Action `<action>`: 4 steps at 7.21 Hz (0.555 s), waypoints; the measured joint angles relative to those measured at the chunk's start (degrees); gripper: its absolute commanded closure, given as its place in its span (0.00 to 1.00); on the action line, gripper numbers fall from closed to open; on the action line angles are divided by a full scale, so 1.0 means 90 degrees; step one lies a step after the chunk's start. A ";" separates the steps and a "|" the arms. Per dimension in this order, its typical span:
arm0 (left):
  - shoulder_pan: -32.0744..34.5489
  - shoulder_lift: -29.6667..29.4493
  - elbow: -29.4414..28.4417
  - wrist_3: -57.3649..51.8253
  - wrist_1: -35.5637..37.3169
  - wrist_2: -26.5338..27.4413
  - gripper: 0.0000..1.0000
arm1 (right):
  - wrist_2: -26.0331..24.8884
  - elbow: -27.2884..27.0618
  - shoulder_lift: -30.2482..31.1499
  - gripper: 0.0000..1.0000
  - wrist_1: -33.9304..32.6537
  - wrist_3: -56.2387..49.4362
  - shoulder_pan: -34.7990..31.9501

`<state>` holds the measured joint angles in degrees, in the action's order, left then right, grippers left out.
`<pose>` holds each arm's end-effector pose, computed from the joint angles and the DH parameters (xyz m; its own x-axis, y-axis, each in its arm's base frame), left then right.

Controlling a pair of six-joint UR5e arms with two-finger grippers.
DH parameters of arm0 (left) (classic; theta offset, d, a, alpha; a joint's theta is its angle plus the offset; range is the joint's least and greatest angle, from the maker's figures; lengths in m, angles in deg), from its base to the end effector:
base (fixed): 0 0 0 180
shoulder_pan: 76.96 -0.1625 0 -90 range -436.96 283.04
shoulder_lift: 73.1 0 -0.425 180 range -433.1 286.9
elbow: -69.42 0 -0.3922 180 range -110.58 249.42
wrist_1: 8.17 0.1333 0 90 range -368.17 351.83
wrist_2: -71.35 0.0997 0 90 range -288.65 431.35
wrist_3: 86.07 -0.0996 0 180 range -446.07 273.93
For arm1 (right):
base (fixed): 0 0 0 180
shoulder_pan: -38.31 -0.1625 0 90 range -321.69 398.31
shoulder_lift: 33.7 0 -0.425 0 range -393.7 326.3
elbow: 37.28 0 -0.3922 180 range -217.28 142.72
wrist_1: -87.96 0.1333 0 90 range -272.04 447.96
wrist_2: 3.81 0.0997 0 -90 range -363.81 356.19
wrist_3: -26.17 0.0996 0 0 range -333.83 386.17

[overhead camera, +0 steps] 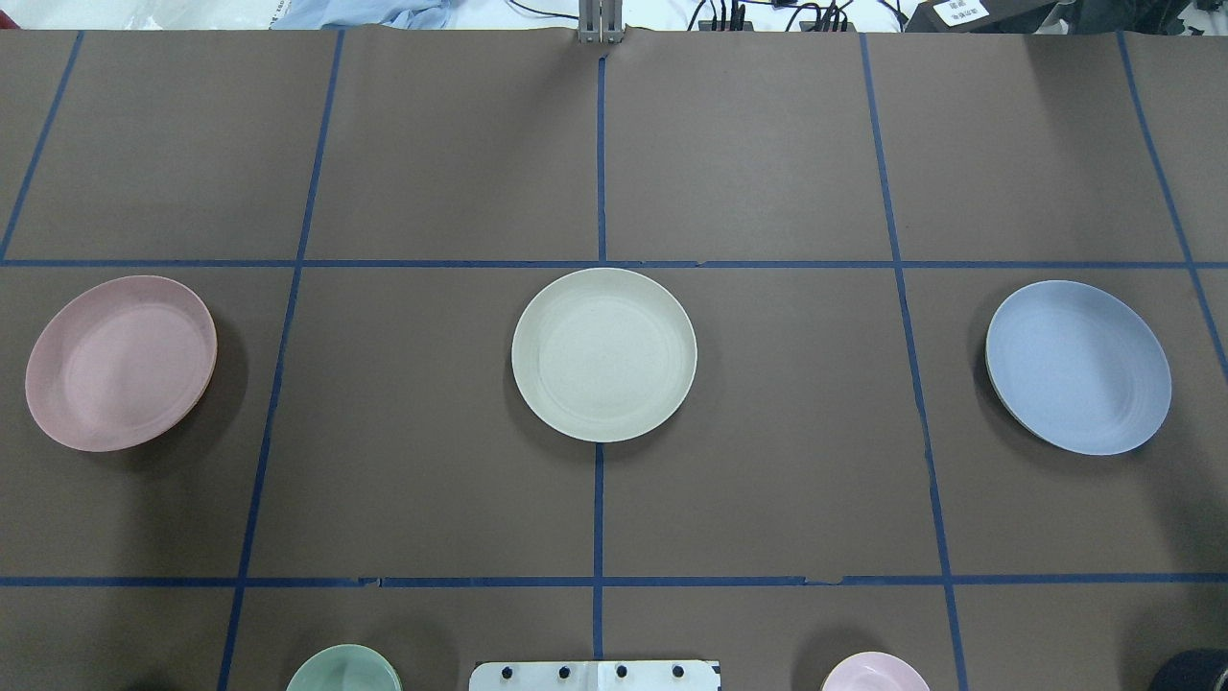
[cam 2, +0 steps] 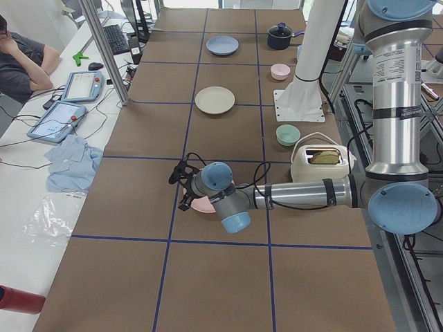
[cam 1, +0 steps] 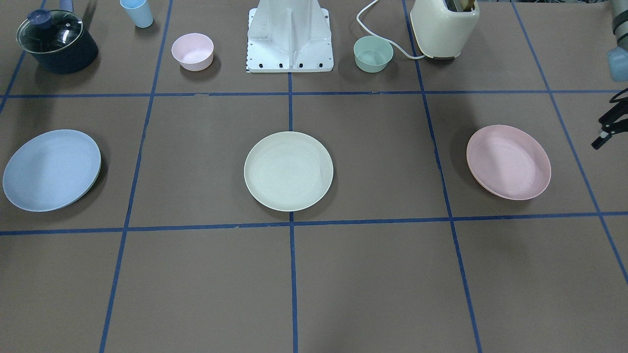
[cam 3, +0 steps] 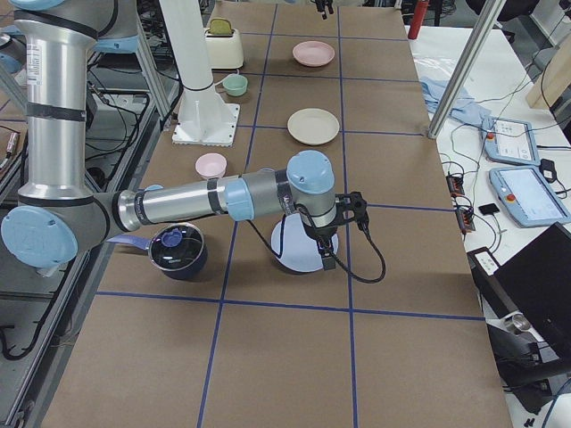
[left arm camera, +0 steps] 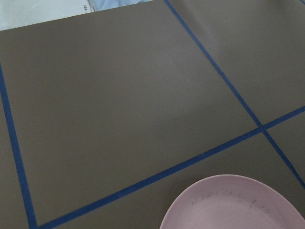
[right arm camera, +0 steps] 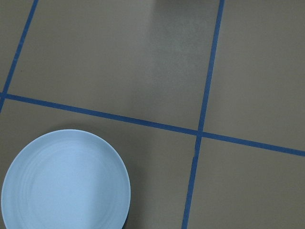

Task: Stack three plates with pink and blue
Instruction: 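Move the left gripper down to the rim of the pink plate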

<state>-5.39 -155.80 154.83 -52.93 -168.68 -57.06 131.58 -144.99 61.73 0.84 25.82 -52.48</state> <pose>0.0740 -0.4479 0.6204 0.5721 0.3587 -0.7376 0.1769 0.8242 0.5380 0.0687 -0.4566 0.5436 0.7048 -0.1824 0.6855 -0.0090 0.9640 0.2657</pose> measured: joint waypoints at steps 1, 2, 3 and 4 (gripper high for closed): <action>-0.0373 0.0193 -0.0004 0.0403 -0.0246 0.0516 0.02 | -0.0002 0.0003 0.0022 0.00 0.0001 0.0000 0.0000; -0.0751 0.0272 -0.0021 0.0745 -0.0348 0.0981 0.06 | -0.0006 0.0004 0.0033 0.00 -0.0001 -0.0002 0.0000; -0.1198 0.0299 -0.0061 0.1104 -0.0413 0.1486 0.14 | -0.0010 0.0005 0.0047 0.00 -0.0003 -0.0006 0.0000; -0.1550 0.0307 -0.0123 0.1368 -0.0471 0.1869 0.26 | -0.0015 0.0005 0.0068 0.00 -0.0001 -0.0009 0.0000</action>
<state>-19.33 -153.04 153.72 -40.62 -172.92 -40.24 131.44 -144.94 62.35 0.83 25.74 -52.48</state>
